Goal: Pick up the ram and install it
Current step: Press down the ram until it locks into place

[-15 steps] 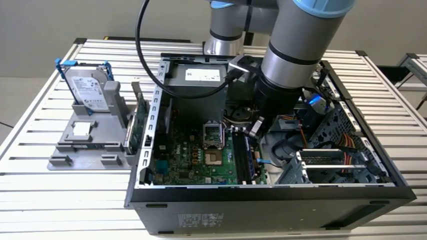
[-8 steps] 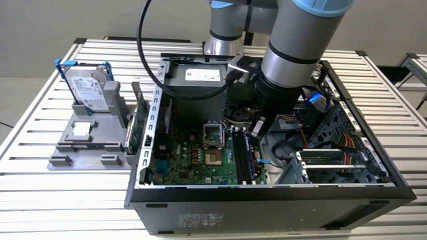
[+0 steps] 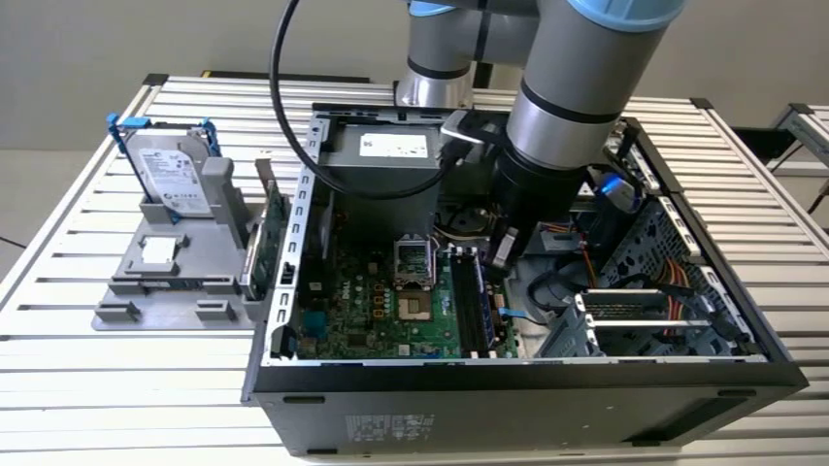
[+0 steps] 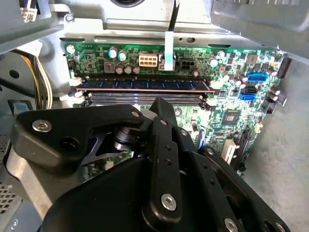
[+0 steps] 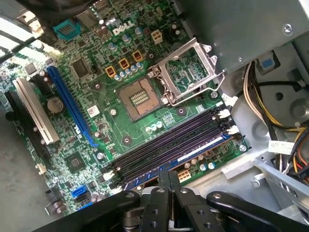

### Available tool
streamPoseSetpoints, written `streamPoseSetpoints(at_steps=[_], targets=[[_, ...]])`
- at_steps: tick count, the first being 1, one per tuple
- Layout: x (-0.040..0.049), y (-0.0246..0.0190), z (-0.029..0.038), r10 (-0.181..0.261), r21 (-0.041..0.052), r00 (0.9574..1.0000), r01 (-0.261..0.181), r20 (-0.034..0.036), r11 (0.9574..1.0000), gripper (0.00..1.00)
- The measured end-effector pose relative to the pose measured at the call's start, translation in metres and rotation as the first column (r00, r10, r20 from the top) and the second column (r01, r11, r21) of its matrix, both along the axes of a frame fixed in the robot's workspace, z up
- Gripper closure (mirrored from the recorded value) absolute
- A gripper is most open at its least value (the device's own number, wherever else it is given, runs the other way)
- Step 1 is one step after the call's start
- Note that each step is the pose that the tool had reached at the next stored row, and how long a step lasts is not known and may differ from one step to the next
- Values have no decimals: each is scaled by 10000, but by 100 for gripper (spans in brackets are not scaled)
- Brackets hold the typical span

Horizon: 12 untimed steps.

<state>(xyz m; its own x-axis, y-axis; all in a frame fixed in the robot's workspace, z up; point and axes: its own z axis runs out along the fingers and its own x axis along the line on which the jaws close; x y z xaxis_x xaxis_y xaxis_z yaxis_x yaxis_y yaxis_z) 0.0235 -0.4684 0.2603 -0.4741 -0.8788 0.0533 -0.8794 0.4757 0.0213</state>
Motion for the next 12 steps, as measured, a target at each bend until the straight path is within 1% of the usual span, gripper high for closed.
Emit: streamPoseSetpoints(at_steps=[4, 7, 10, 12], targets=[[0, 4, 0, 414, 0, 9991, -414, 0, 9991, 100], [0, 7, 0, 736, 0, 9973, -736, 0, 9973, 100], [0, 9, -1, 1104, 0, 9939, -1104, 0, 9939, 100], [0, 9, -1, 1387, 0, 9903, -1387, 0, 9903, 100]])
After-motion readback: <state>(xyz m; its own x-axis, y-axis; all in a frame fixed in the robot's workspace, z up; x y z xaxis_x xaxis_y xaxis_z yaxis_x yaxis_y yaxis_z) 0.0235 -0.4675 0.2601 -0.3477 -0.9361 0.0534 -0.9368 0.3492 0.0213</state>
